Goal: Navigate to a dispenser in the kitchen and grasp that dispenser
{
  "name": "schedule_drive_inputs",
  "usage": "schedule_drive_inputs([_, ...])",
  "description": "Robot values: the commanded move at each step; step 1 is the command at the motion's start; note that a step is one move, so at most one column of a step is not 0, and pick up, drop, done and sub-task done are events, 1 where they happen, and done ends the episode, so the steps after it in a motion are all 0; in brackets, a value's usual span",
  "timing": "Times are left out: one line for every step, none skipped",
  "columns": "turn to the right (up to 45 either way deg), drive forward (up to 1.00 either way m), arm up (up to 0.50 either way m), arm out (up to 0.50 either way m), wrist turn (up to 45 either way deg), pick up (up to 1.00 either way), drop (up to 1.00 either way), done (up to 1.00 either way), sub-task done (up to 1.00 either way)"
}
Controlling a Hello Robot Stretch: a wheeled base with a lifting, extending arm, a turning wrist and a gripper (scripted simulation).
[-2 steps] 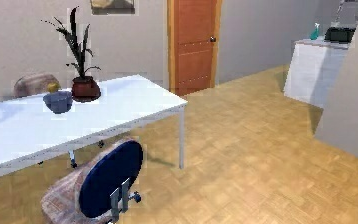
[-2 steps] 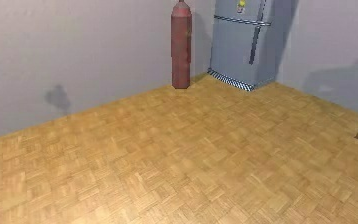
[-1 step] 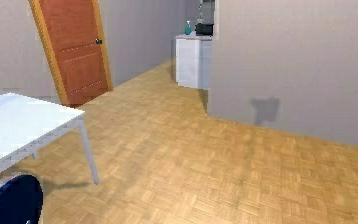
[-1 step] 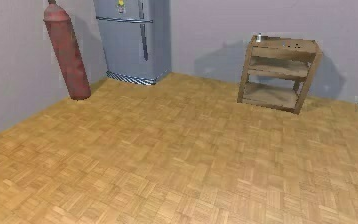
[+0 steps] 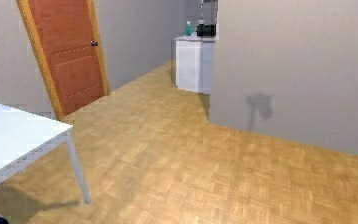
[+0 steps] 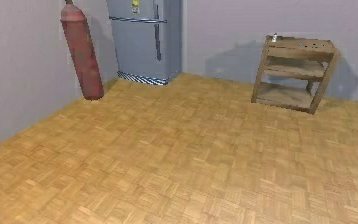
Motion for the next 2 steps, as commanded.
schedule_drive_inputs([9.0,0.0,0.0,0.0,0.0,0.0,0.0,0.0,0.0])
schedule_drive_inputs([0.0,0.4,0.0,0.0,0.0,0.0,0.0,0.0,0.0])
